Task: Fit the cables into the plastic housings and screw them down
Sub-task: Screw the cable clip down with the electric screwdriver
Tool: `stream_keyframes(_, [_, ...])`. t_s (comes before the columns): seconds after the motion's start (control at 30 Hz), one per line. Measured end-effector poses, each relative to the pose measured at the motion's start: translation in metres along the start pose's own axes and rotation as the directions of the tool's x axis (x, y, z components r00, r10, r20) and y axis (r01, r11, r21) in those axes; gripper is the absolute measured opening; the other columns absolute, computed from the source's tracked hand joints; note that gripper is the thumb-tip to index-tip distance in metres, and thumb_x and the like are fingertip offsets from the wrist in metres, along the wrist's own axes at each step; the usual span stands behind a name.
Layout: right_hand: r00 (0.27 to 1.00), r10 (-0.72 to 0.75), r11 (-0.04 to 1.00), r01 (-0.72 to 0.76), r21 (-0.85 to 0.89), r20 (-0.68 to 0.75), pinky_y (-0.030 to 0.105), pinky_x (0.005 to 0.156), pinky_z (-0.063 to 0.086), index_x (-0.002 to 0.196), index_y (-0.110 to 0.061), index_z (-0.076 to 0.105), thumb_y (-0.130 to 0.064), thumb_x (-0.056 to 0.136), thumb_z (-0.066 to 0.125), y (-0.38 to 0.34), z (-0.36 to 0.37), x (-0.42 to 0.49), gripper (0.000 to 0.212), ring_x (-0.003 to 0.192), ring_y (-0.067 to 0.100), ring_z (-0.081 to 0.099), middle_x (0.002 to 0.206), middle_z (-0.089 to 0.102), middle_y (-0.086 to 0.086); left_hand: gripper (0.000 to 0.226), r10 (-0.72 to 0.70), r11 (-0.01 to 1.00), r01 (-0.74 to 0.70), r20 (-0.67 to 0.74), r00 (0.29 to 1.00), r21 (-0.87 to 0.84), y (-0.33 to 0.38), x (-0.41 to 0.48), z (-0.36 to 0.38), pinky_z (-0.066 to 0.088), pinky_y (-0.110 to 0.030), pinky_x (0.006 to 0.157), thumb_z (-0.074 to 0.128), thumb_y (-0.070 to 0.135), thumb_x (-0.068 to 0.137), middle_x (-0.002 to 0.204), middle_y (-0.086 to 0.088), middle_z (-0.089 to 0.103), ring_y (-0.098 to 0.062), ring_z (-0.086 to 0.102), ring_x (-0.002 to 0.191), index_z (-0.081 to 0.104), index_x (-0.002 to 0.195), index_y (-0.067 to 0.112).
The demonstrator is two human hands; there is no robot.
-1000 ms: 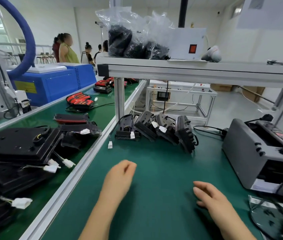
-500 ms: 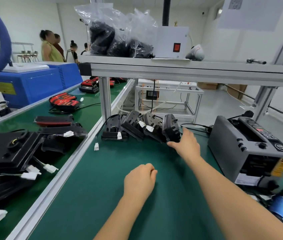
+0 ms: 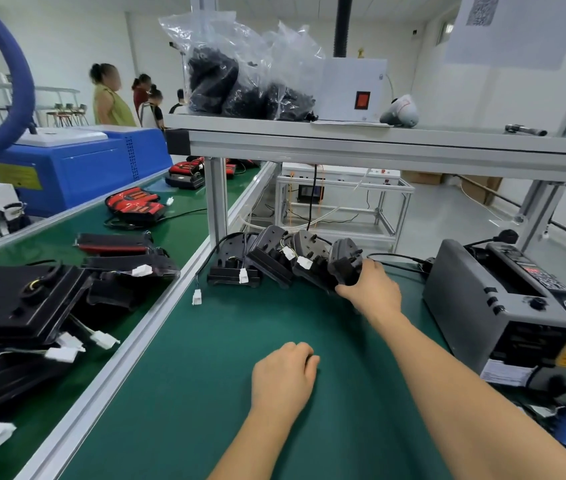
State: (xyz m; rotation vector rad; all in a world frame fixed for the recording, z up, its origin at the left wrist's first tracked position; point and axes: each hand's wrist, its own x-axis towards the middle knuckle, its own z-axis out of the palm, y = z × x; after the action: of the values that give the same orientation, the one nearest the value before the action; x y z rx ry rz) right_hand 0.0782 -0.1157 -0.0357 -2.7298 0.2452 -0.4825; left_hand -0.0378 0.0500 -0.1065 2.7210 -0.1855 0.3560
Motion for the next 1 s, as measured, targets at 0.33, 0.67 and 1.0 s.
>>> stream_keyframes(0.33, [0.932,-0.344,0.937,0.335,-0.095,-0.116,0.033,0.082,0.041,0.124,-0.018,0.049,-0.046,0.071,0.069,-0.009,-0.055,-0.061,0.064,0.099,0.026,0.055,0.114,0.053,0.001,0.026,-0.071,0.985,0.066,-0.026,0.997,-0.16,-0.003,0.0,-0.003,0.042,-0.024,0.076,0.039,0.043,0.098,0.109,0.015,0.063,-0.005,0.058,0.098,0.057,0.114,0.035])
stream_keyframes(0.67, [0.866,-0.485,0.871,0.467,-0.154,-0.122,0.029,0.076,0.047,0.131,-0.022,0.046,-0.043,0.072,0.072,0.003,-0.078,-0.096,0.068,0.114,0.014,0.05,0.128,0.049,-0.009,0.029,-0.247,0.809,0.289,0.151,0.957,-0.511,-0.007,0.011,-0.02,0.044,-0.027,0.078,0.042,0.041,0.097,0.102,0.014,0.057,-0.014,0.063,0.091,0.049,0.123,0.032])
stream_keyframes(1.0, [0.671,-0.739,0.661,0.706,-0.254,-0.06,0.019,0.056,0.051,0.098,-0.016,0.07,-0.04,0.031,0.084,-0.007,-0.084,-0.15,0.073,0.073,0.014,0.067,0.09,0.067,-0.005,0.055,-0.279,-0.031,0.463,0.452,0.847,-0.886,0.0,0.02,-0.055,0.057,-0.034,0.058,0.034,0.063,0.093,0.106,-0.015,0.065,-0.025,0.07,0.08,0.055,0.114,0.017])
